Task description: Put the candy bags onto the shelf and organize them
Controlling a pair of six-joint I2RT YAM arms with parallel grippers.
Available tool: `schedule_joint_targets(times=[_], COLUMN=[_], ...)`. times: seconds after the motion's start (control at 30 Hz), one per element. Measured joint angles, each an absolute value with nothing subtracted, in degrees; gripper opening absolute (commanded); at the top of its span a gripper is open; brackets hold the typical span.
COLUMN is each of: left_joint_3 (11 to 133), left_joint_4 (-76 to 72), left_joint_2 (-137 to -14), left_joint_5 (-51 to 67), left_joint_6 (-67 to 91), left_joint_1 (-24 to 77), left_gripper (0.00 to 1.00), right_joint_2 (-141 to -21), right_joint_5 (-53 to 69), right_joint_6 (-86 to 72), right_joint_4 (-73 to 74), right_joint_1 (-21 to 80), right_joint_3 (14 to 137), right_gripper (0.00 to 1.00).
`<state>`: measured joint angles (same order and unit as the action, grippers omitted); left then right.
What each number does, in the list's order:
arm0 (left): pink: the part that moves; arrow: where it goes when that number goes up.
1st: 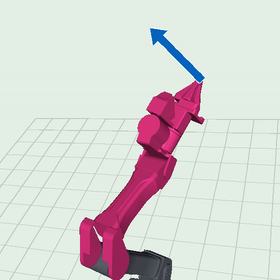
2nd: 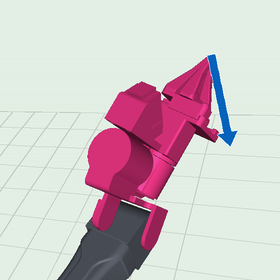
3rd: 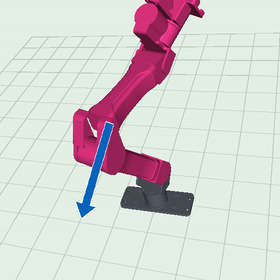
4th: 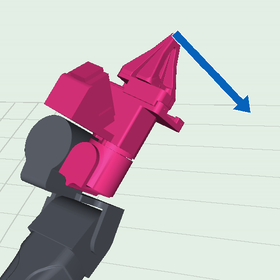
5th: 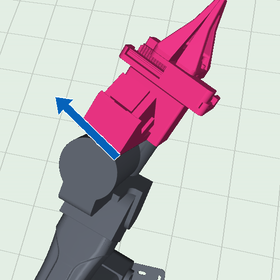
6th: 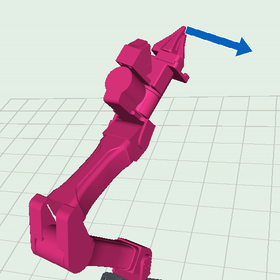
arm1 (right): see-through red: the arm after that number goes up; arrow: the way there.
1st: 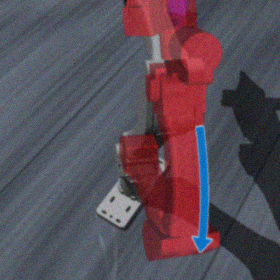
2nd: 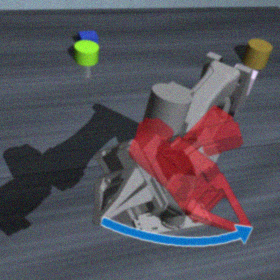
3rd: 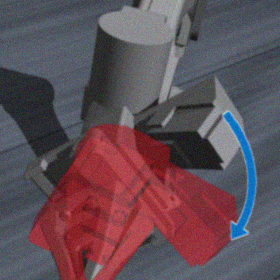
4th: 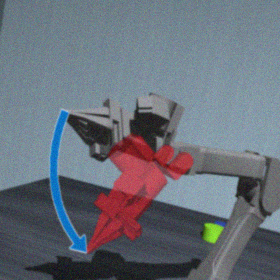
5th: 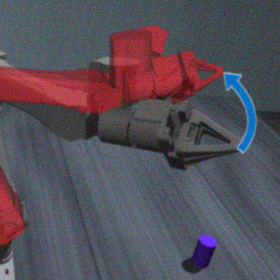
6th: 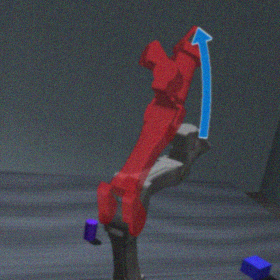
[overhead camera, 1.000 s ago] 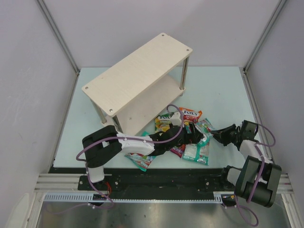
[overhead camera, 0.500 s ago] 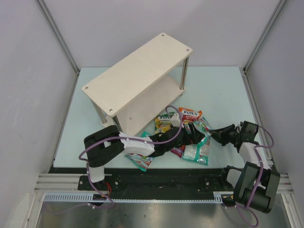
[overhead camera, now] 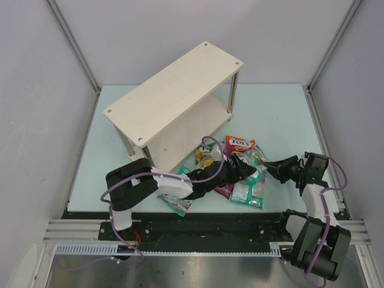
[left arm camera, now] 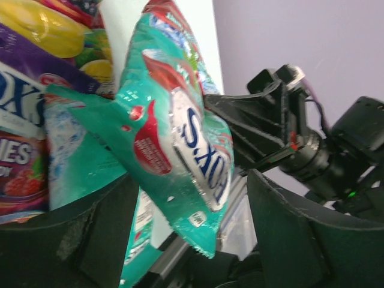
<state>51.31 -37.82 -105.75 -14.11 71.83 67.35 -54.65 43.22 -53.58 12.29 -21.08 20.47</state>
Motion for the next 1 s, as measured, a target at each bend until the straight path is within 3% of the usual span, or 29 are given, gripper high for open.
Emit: schedule_joint_targets(times=[0.4, 0.6, 0.63, 0.73, 0.83, 1.0], left_joint_3=[51.05, 50.68, 50.43, 50.09, 49.25, 46.70], left_joint_4=[-39.79, -39.83, -39.92, -40.12, -40.18, -38.81], left_joint_2=[-105.75, -105.71, -105.67, -105.58, -104.92, -101.93], left_joint_5=[-13.28, -13.21, -13.10, -12.73, -12.71, -12.27], left_joint_6=[74.15, 74.00, 73.95, 73.54, 72.88, 70.76], left_joint_1=[66.96, 66.70, 66.70, 66.67, 66.48, 66.06], left_gripper=[0.61, 0.48, 0.47, 0.46, 0.42, 0.30], right_joint_2=[-52.88, -51.55, -51.03, -50.09, -49.52, -47.99], right_joint_5=[44.97, 46.63, 46.98, 47.51, 48.73, 50.28], right_joint_6=[-53.28, -52.21, -51.77, -50.59, -48.88, -47.13], right_joint_4=[14.20, 15.94, 16.19, 16.32, 16.23, 15.14], right_joint_1=[-21.08, -21.08, -21.08, -21.10, -21.10, -20.97], right_joint_3=[20.47, 20.45, 20.45, 20.45, 20.45, 20.45], right_gripper=[0.00, 0.00, 0.19, 0.47, 0.55, 0.59])
